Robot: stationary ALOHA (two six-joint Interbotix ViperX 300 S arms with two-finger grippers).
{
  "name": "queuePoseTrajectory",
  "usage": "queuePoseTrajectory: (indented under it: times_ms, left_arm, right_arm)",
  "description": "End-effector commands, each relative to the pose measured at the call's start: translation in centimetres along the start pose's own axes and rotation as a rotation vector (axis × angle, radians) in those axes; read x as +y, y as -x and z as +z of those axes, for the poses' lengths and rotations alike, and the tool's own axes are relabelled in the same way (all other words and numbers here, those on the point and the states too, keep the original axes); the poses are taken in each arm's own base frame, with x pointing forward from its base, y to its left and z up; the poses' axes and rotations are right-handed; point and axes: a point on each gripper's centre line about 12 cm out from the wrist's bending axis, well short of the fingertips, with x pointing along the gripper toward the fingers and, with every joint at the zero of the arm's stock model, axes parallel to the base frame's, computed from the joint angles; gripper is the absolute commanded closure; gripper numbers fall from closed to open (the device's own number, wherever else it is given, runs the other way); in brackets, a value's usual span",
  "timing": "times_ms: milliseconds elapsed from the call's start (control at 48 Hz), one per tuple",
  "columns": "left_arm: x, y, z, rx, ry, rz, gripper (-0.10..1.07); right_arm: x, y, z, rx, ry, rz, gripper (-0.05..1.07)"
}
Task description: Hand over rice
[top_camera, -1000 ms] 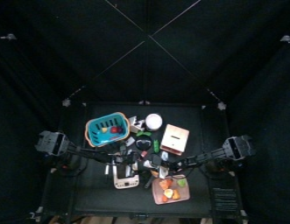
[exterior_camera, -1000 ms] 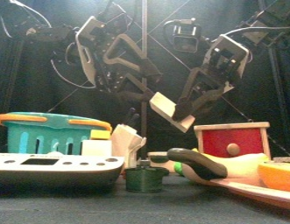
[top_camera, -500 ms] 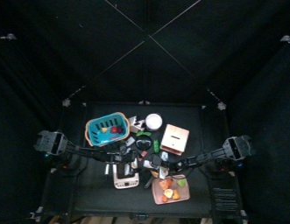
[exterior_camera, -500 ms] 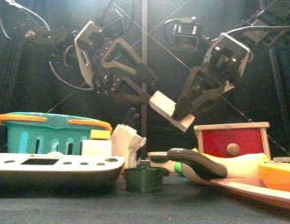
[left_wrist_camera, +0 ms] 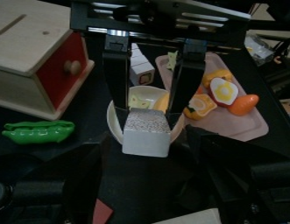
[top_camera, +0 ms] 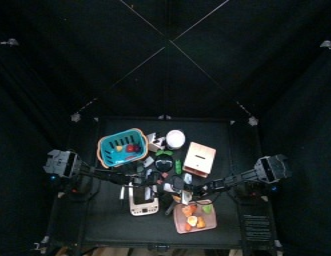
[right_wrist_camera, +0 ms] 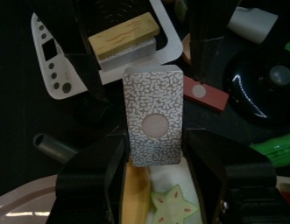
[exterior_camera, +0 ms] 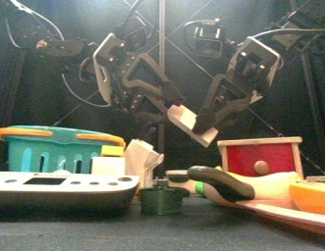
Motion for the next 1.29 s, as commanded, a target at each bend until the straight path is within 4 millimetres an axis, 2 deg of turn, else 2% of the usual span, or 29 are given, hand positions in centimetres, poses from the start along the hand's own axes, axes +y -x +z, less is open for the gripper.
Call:
queuePoseTrajectory:
  times_ms: [0,229,542,938,1083,1271]
  left_arm:
    - [0.00,-0.47,1.39,-0.041,-0.004,-0.001,-0.01]
    - [0.05,-0.75,1.60,-0.046,-0.003,0.000,0.06]
    - [-0.01,-0.80,1.42,-0.041,-0.004,-0.001,0.29]
    - [0.08,-0.81,1.31,-0.039,0.001,0.002,0.30]
    - [0.01,-0.83,1.37,-0.040,0.001,0.000,0.30]
    - [0.02,-0.81,1.31,-0.038,0.002,0.000,0.30]
  right_arm:
    - [0.28,0.60,1.48,-0.042,-0.007,0.013,0.44]
    - [0.33,0.61,1.47,-0.042,-0.006,0.014,0.44]
    - [0.32,0.60,1.41,-0.041,-0.004,0.014,0.44]
    - [-0.04,0.54,1.33,-0.037,-0.019,0.003,0.42]
    - [-0.04,0.54,1.33,-0.037,-0.017,0.003,0.34]
    - [-0.05,0.54,1.27,-0.035,-0.019,0.002,0.17]
